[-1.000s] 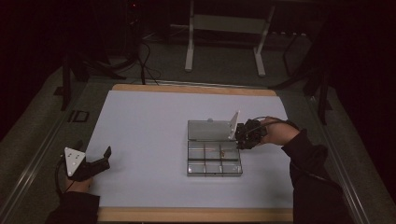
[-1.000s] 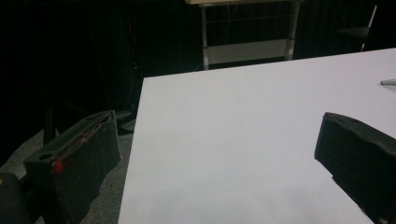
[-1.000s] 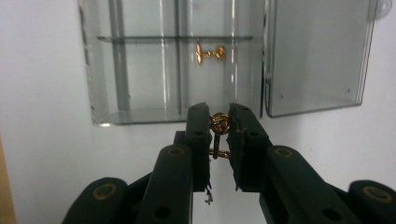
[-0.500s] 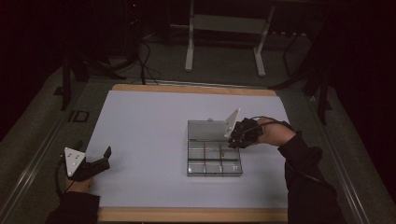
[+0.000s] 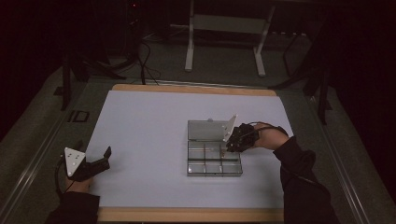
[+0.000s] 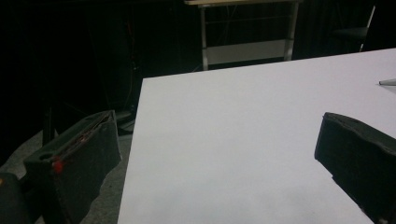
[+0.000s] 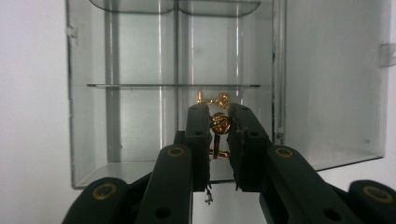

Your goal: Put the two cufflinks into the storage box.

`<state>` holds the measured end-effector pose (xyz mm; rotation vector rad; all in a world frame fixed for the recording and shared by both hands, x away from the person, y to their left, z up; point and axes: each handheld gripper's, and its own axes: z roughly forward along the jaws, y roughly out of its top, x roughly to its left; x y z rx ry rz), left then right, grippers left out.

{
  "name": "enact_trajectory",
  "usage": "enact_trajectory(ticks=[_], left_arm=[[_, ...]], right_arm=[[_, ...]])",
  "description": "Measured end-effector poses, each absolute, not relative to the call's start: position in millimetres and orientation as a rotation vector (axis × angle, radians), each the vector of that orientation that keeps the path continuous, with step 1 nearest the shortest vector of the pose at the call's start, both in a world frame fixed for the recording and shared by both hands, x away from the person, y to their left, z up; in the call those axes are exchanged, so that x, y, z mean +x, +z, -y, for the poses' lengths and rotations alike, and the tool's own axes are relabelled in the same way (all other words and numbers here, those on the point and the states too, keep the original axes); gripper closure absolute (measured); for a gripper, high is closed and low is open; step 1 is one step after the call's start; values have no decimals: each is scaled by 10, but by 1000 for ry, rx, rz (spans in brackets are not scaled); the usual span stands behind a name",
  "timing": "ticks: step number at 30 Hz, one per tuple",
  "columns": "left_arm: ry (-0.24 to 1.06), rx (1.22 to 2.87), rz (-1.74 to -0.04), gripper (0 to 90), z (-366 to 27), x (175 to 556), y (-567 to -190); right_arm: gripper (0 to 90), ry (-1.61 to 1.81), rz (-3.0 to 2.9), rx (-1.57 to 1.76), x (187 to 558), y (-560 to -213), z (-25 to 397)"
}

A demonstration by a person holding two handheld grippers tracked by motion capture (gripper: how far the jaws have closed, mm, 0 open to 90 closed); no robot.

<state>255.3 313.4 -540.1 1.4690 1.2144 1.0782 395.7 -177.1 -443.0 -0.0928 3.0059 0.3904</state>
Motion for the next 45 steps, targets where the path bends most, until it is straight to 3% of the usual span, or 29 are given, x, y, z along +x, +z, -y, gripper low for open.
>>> enact_trajectory(ticks=[21, 34, 38, 45], left_arm=[[1079, 1468, -1214, 4, -3132, 2553, -5402], [1080, 1465, -1215, 4, -3136, 2548, -5402], [1079, 1463, -1216, 4, -3136, 2550, -5402], [1078, 1464, -1216, 4, -3136, 2552, -5402]], right_arm=[[785, 269, -3036, -47, 4072, -4879, 1758], [780, 204, -3038, -43, 4086, -4940, 1717], [723, 194, -3044, -25, 4094, -4936, 1709], [719, 199, -3031, -32, 4092, -4797, 1682]])
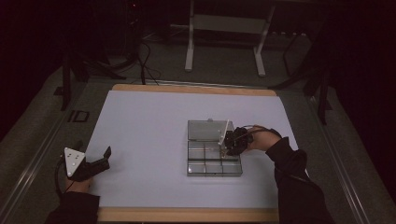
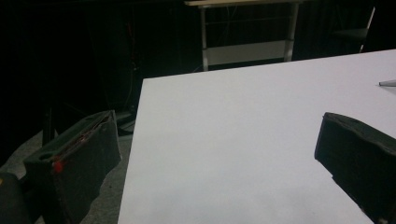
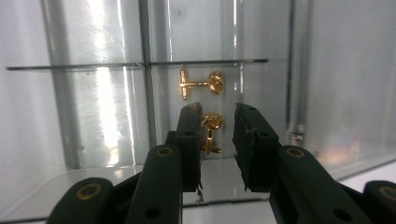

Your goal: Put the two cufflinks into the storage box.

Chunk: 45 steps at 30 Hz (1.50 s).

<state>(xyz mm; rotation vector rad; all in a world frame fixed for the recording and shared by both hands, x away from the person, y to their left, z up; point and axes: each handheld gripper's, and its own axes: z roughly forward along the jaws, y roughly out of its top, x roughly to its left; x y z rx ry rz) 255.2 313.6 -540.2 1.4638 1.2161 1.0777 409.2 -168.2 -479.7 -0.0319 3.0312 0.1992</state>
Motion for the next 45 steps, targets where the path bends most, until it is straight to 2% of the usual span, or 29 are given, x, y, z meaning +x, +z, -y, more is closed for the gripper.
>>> enact_trajectory(ticks=[14, 25, 36, 42, 45], left_arm=[[1080, 1464, -1215, 4, -3134, 2550, -5402], [1080, 1464, -1216, 4, -3134, 2550, -5402], [1080, 1465, -1214, 4, -3134, 2549, -5402], [1080, 1466, -1213, 4, -3133, 2551, -5402], [1081, 1467, -1212, 4, -3134, 2548, -5402]], right_arm=[[695, 202, -3033, -14, 4028, -4432, 1771], [561, 127, -3046, 166, 4060, -4361, 2072], [420, 115, -3004, 316, 4051, -4504, 2316], [311, 95, -2963, 406, 3996, -4580, 2446], [297, 94, -2948, 453, 3980, -4597, 2522]])
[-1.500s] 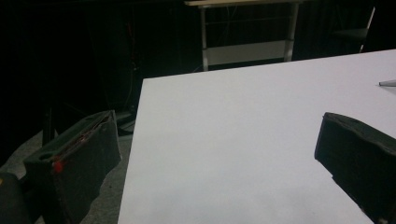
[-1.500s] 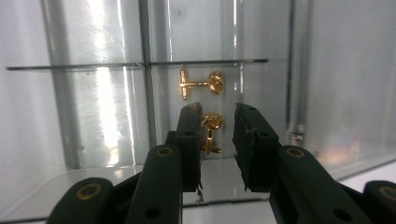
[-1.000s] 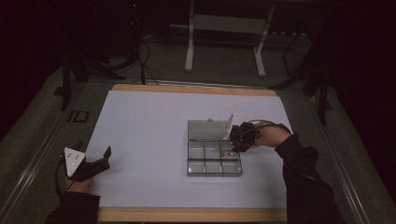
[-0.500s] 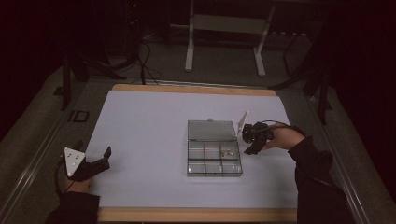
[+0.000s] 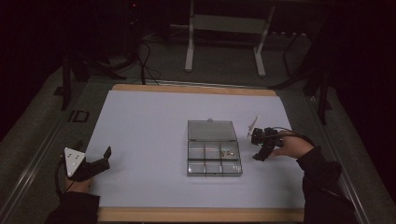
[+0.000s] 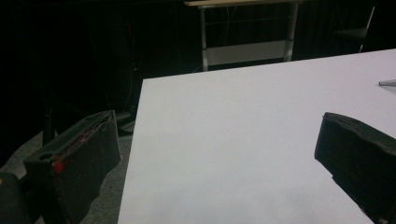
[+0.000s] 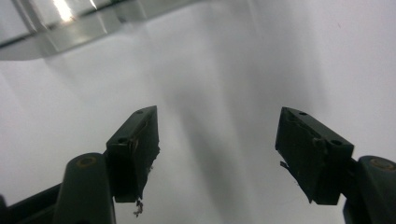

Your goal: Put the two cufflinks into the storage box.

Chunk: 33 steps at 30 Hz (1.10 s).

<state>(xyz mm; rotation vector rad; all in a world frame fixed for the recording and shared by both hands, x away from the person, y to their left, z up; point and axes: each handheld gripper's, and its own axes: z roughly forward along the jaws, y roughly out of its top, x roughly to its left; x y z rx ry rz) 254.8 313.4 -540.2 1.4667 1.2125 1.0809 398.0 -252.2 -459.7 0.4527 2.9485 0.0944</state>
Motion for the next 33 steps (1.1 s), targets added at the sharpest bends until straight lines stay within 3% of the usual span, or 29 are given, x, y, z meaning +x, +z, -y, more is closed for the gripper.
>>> enact_trajectory(ticks=[9, 23, 33], left_arm=[[1083, 1466, -1209, 4, -3133, 2547, -5402], [1082, 1465, -1214, 4, -3133, 2549, -5402], [1082, 1465, -1214, 4, -3133, 2549, -5402]], right_arm=[[142, 227, -2892, 702, 3942, -4648, 2828], [147, 464, -2514, 1147, 3766, -4784, 3495], [146, 617, -2244, 1352, 3627, -4927, 3735]])
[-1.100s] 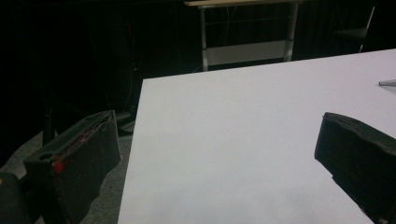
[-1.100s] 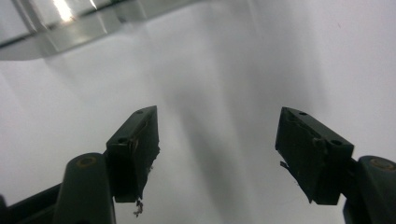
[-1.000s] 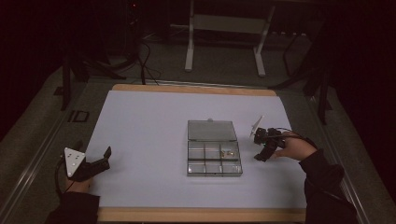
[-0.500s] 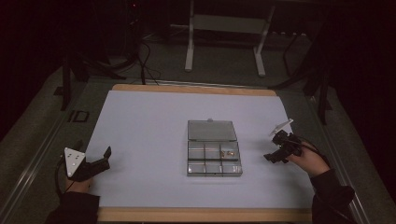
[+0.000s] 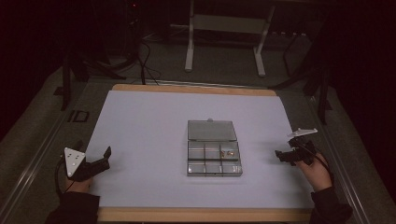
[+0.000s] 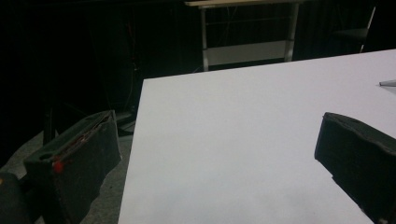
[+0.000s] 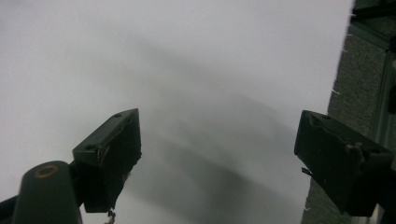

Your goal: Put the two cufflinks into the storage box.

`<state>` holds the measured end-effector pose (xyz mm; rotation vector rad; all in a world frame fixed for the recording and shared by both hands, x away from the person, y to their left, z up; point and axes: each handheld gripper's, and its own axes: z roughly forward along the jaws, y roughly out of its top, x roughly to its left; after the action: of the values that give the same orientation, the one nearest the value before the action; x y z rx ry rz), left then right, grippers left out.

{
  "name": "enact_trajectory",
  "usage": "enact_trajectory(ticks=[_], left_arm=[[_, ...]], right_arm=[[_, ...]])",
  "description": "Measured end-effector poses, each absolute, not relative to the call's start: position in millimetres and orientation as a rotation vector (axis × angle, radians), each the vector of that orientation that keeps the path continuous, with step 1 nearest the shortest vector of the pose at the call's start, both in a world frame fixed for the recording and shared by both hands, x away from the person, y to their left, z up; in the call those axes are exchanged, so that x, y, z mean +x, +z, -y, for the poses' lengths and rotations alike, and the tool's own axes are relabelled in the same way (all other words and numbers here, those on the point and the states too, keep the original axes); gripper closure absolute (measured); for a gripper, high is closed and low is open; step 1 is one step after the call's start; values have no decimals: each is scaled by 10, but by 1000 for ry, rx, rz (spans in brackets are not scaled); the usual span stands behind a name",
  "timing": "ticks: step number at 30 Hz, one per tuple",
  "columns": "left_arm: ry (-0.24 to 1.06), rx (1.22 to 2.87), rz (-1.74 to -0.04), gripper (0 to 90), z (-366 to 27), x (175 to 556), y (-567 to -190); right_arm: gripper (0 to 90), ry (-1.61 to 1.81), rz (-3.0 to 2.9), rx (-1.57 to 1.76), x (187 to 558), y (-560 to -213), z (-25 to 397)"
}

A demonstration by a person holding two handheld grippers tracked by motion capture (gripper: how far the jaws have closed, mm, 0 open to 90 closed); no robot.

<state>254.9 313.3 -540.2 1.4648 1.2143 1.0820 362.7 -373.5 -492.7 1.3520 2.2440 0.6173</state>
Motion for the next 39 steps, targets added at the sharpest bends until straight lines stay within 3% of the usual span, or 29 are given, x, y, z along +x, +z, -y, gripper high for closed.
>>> enact_trajectory(ticks=[20, 39], left_arm=[[1081, 1465, -1220, 4, -3135, 2552, -5402], [1090, 1465, -1217, 4, -3127, 2548, -5403]], right_arm=[[139, 952, -1872, 1270, 3337, -5229, 3772], [136, 937, -1759, 1278, 3306, -5268, 3816]])
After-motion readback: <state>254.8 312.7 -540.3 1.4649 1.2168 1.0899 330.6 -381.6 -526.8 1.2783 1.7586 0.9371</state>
